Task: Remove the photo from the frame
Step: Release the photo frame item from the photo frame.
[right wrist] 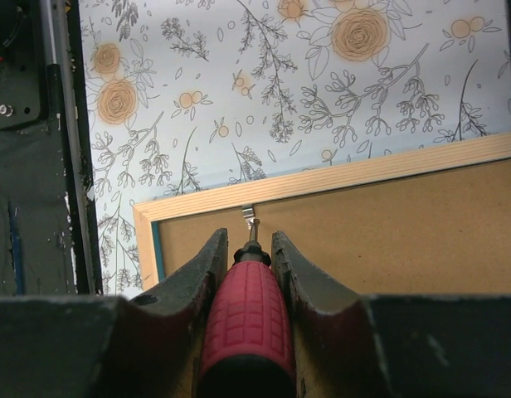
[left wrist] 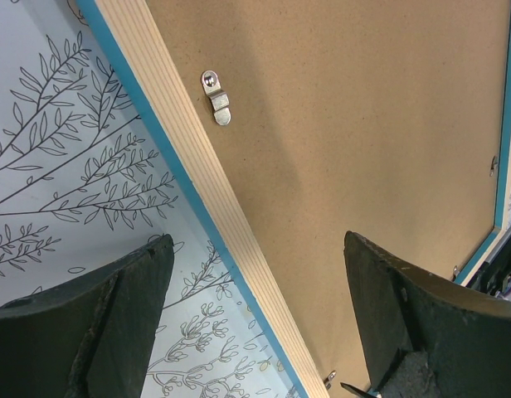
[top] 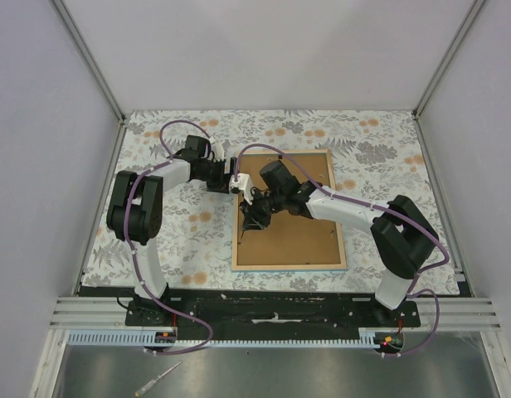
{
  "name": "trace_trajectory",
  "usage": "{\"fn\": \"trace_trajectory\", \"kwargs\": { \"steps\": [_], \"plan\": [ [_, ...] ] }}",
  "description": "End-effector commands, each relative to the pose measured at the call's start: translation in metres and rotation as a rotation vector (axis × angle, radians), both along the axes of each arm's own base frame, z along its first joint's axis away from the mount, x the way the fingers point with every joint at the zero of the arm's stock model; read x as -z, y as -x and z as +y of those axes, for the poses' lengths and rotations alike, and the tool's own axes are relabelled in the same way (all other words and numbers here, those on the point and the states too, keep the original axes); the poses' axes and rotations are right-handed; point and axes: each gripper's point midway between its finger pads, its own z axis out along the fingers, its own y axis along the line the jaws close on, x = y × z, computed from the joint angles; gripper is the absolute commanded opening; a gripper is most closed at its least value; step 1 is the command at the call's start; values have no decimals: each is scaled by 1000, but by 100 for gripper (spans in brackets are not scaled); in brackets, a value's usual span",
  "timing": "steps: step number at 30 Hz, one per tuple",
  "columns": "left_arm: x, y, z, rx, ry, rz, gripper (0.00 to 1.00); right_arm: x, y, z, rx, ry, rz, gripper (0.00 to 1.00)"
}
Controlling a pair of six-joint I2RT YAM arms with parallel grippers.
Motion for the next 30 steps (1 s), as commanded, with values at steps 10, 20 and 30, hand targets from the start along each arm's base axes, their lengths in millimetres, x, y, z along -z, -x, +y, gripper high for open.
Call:
{"fn": "trace_trajectory", "kwargs": {
  "steps": [10,20,30],
  "plan": [
    [21,8,11,13,-86,24,88,-12,-13,12,63,-51,-51,0],
    [22,8,10,13,-85,25,87,-4,-15,13,79,-33,-43,0],
    [23,9,10,15,-82,33,86,4,-4,15,20,-12,-2,0]
  ]
}}
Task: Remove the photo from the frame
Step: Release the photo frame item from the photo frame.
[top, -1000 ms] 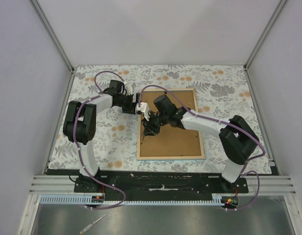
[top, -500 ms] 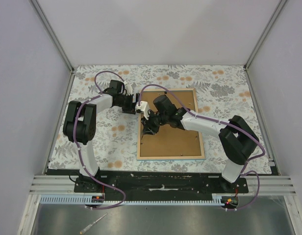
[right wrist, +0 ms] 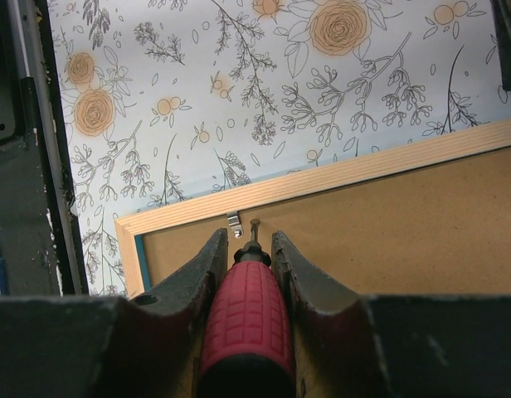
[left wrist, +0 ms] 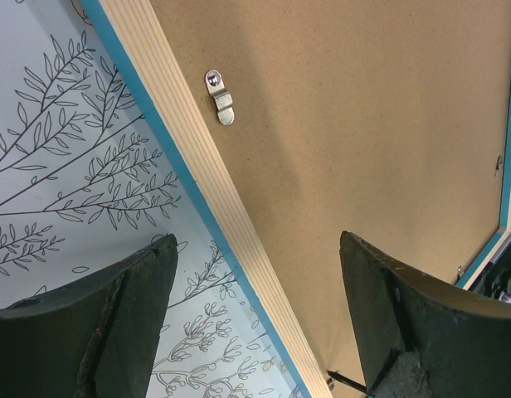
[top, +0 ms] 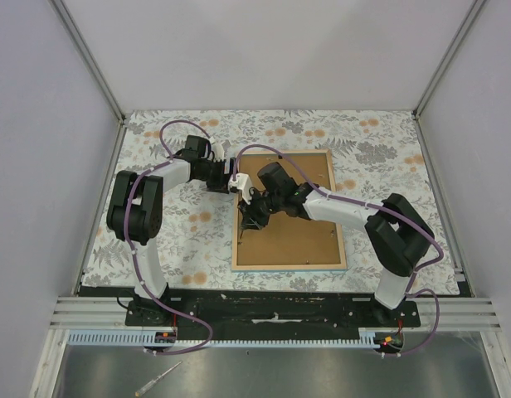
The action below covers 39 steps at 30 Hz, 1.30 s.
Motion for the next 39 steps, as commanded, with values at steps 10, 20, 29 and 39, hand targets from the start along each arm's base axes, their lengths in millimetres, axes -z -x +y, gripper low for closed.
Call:
{"fn": "trace_trajectory", "kwargs": {
  "steps": [10,20,29,39],
  "plan": [
    [23,10,9,14,-73,38,86,-11,13,12,-96,-27,0,0],
    [23,10,9,14,-75,38,86,-6,9,13,-65,-9,-14,0],
    [24,10,9,13,-76,40,86,-8,7,17,-41,-12,-34,0],
    [25,10,9,15,-76,40,85,-10,-4,15,9,3,-86,0]
  ]
}}
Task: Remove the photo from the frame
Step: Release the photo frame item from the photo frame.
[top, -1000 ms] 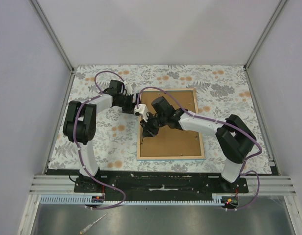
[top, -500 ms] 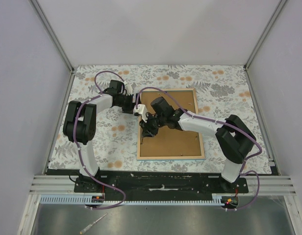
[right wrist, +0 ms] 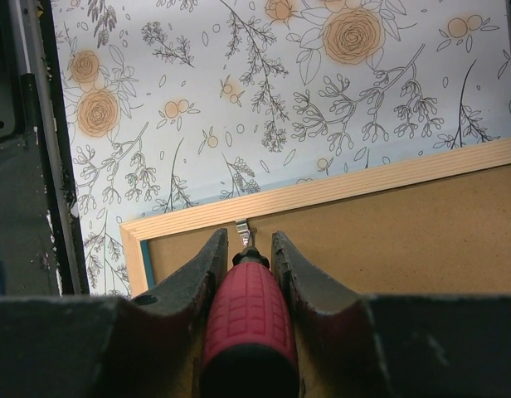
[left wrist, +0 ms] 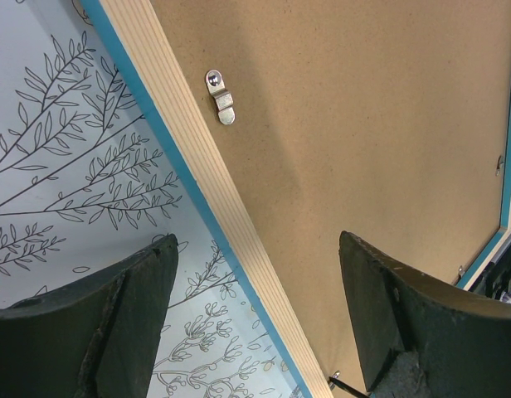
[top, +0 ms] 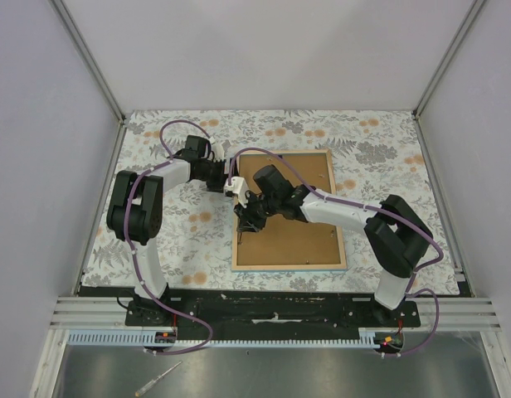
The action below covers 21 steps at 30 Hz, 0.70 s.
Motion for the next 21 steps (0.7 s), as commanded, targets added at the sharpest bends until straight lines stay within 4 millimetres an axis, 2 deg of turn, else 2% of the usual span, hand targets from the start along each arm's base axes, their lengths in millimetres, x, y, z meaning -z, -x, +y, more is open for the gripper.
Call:
{"fn": "trace_trajectory", "kwargs": {
  "steps": [1,16,21],
  "plan": [
    [25,10,9,14,-74,42,86,-11,-14,7,47,-8,-69,0],
    [25,10,9,13,-76,43,85,-30,-21,5,86,-47,-117,0],
    [26,10,9,13,-77,44,85,-25,-12,7,52,-49,-77,0]
  ]
}}
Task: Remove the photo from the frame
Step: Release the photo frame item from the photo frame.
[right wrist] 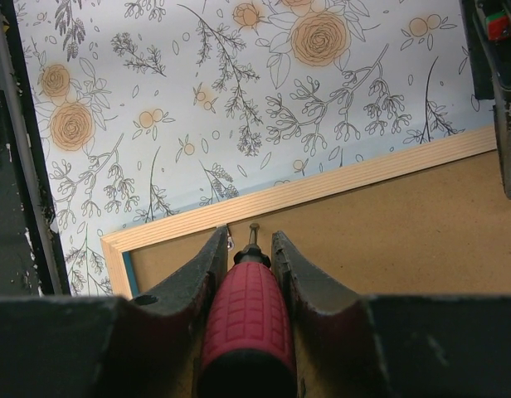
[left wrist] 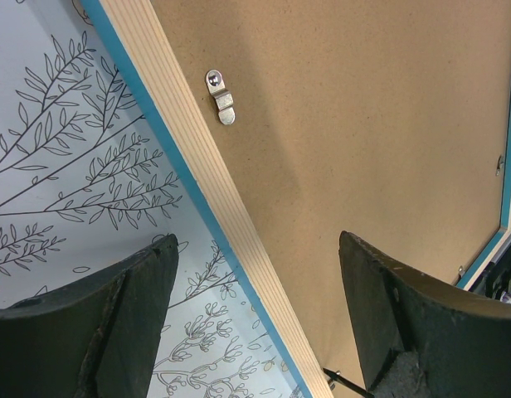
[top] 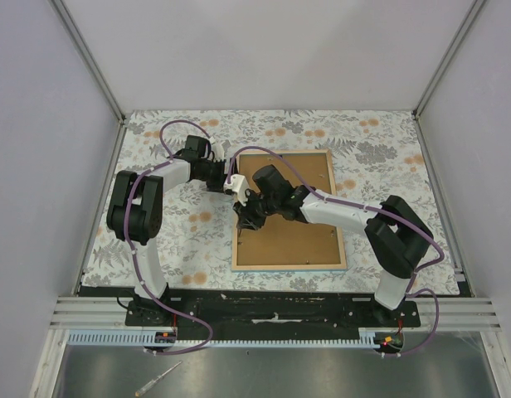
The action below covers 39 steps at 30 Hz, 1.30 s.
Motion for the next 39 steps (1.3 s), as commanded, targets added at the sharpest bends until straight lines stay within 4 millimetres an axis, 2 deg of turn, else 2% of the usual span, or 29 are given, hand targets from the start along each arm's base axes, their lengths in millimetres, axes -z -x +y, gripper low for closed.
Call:
{"fn": "trace_trajectory", "kwargs": {
  "steps": [1,9,25,31,39],
  "plan": [
    [25,10,9,13,-76,42,85,-22,3,7,-35,-59,-27,0],
    [26,11,9,15,-73,48,85,-24,19,8,-121,-64,24,0],
    [24,10,8,15,-70,43,85,-20,27,9,-160,-54,65,0],
    [24,11,8,15,-71,44,85,-16,22,8,-142,-37,52,0],
    [24,11,8,15,-71,44,85,-23,18,9,-121,-49,31,0]
  ]
}}
